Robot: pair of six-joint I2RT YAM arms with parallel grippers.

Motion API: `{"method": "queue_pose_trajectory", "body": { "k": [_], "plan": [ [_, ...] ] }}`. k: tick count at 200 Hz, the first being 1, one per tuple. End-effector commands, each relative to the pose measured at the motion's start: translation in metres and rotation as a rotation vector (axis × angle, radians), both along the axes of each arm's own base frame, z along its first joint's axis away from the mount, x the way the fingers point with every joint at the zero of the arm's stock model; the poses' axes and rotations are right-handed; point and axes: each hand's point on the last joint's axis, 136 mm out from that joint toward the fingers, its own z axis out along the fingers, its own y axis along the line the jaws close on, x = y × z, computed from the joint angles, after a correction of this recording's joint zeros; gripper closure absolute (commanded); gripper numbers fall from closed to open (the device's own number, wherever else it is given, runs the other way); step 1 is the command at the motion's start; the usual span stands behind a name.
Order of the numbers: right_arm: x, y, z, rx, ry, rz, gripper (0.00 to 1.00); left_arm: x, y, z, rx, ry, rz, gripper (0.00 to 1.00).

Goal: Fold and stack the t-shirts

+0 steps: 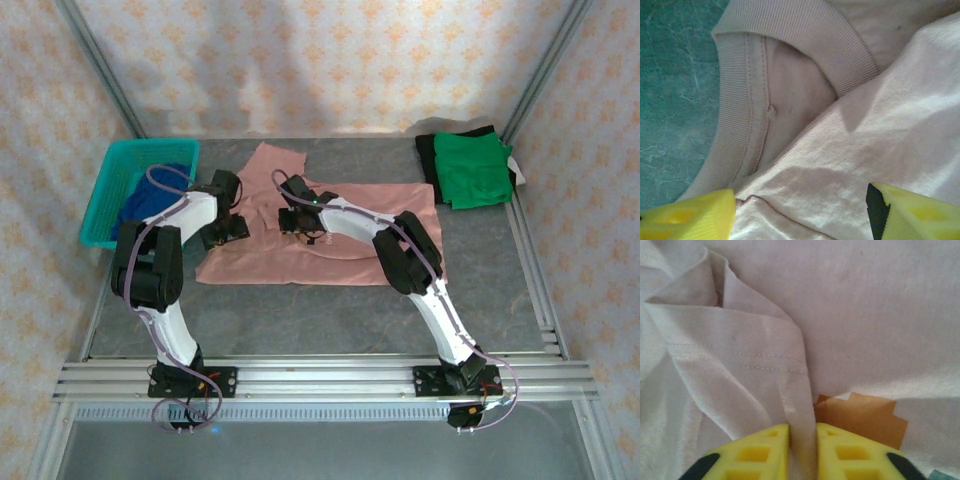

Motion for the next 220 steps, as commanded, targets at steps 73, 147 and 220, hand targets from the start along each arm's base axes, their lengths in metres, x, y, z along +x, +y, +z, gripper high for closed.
{"method": "queue_pose_trajectory", "body": {
  "k": [73, 147, 220],
  "plan": [
    [0.006, -0.033, 0.041, -0.025, -0.119, -0.148, 1.00, -0.016, 0.024, -0.028, -0.007, 0.056, 0.110, 0.36],
    [-0.006, -0.070, 0.035, -0.141, -0.122, -0.215, 0.78, -0.016, 0.031, -0.024, 0.018, 0.063, 0.119, 0.36],
    [-0.090, -0.220, 0.048, -0.315, -0.092, -0.455, 0.59, -0.016, 0.012, 0.028, 0.050, -0.025, 0.047, 0.19]
  ]
}}
